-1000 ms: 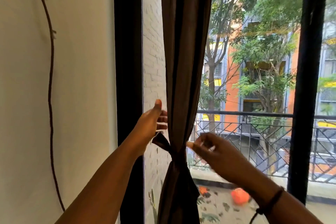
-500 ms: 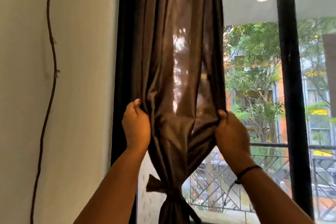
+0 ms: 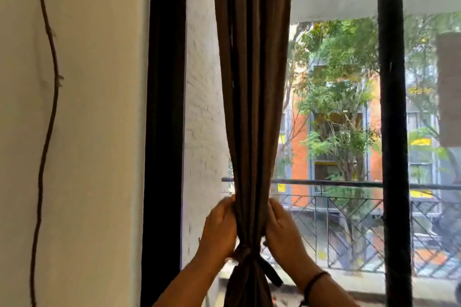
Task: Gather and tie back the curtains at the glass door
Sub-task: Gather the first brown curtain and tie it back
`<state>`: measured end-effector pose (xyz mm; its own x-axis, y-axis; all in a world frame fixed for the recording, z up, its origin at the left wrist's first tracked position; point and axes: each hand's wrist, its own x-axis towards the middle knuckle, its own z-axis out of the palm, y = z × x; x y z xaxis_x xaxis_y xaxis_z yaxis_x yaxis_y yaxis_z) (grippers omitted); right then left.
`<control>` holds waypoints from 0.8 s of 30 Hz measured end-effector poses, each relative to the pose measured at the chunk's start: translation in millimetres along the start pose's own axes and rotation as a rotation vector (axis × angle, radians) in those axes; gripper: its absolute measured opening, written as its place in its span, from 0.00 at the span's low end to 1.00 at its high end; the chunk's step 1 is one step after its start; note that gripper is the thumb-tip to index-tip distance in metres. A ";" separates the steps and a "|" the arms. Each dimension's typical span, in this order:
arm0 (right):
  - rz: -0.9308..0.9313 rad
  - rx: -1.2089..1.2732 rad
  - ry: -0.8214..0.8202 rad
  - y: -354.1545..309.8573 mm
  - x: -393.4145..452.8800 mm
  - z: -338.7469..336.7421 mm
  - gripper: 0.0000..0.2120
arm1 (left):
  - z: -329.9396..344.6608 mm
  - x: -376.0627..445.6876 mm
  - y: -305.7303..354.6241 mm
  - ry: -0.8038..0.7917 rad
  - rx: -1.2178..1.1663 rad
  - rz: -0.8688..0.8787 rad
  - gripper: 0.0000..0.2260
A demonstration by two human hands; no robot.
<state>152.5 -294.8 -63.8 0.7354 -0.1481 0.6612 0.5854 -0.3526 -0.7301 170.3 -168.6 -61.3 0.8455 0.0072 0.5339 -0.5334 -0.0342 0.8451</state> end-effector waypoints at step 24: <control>-0.033 -0.571 -0.301 61.3 -105.2 30.6 0.19 | -92.7 -89.0 -105.3 0.031 0.377 0.202 0.09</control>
<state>121.4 -272.5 -183.4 0.8323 0.1074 0.5439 0.3964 -0.8011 -0.4485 149.0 -73.1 -195.5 0.7206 -0.0076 0.6933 -0.6375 -0.4007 0.6581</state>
